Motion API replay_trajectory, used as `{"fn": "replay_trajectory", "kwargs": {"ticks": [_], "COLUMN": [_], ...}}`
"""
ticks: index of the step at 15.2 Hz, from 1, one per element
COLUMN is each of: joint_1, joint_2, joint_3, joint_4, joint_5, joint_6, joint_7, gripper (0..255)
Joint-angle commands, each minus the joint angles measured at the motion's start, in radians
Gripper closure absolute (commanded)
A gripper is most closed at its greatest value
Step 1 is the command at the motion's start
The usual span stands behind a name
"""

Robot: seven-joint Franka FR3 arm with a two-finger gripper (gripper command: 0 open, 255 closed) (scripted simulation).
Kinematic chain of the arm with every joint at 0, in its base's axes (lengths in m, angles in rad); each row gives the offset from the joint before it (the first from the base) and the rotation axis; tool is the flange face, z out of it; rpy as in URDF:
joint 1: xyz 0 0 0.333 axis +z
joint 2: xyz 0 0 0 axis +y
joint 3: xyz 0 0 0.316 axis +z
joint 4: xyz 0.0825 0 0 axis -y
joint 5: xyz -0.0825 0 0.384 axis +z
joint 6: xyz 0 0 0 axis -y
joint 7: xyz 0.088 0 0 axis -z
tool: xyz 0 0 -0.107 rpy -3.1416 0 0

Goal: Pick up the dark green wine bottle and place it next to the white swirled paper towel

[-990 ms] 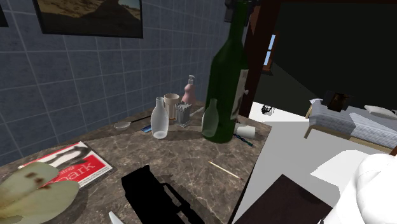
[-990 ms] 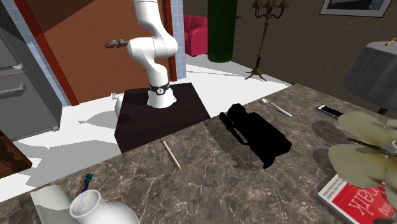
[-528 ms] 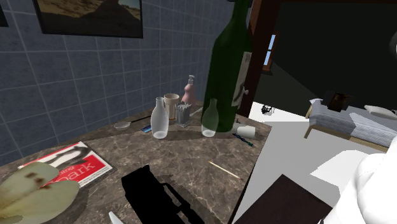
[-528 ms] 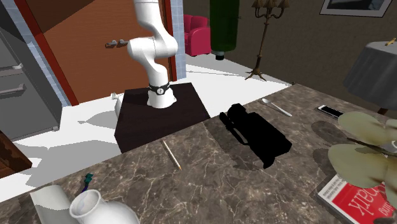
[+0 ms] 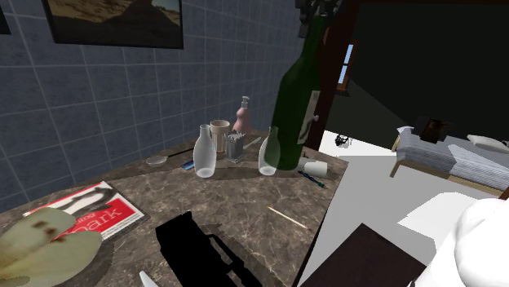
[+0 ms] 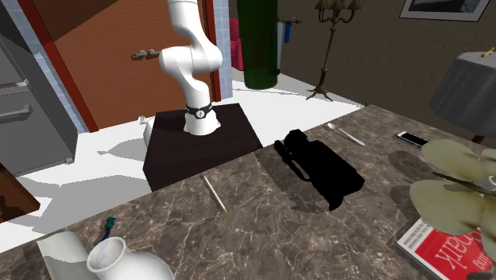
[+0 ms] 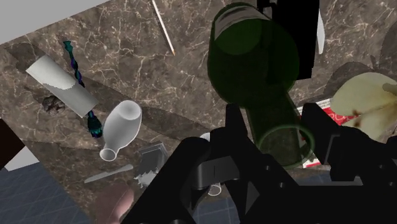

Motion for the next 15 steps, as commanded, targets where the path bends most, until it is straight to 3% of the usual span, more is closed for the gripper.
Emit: {"fn": "replay_trajectory", "kwargs": {"ticks": [1, 8, 15], "joint_1": [-0.017, -0.063, -0.109], "joint_2": [-0.039, -0.086, -0.067], "joint_3": [-0.036, -0.134, -0.221], "joint_4": [-0.095, -0.301, -0.429], "joint_5": [0.003, -0.011, -0.031], "joint_6": [0.055, 0.207, 0.347], "joint_7": [-0.058, -0.216, -0.356], "gripper": [255, 255, 255]}}
